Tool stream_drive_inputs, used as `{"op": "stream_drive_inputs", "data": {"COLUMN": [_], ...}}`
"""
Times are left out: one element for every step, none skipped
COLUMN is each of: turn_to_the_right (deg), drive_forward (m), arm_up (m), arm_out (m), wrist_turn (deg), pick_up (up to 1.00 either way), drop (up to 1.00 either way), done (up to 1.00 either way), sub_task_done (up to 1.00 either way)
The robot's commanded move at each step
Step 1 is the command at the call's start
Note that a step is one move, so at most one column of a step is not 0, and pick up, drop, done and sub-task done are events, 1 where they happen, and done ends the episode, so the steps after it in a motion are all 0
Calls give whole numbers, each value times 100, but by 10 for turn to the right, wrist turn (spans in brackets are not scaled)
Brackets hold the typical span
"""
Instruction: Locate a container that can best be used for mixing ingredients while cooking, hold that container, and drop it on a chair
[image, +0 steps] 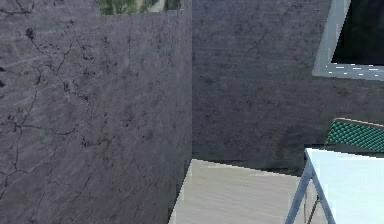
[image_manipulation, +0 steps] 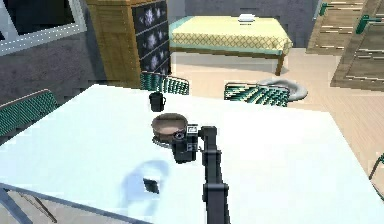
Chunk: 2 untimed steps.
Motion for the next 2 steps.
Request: {"op": "stream_drive_inputs", "data": {"turn_to_the_right": [0,0], "drive_forward": [0,0], "arm_up": [22,0], "arm_out": [0,0], "wrist_turn": [0,-450], "pick_up": [0,0], "drop": [0,0], "done": [0,0], "sub_task_done": [0,0]}}
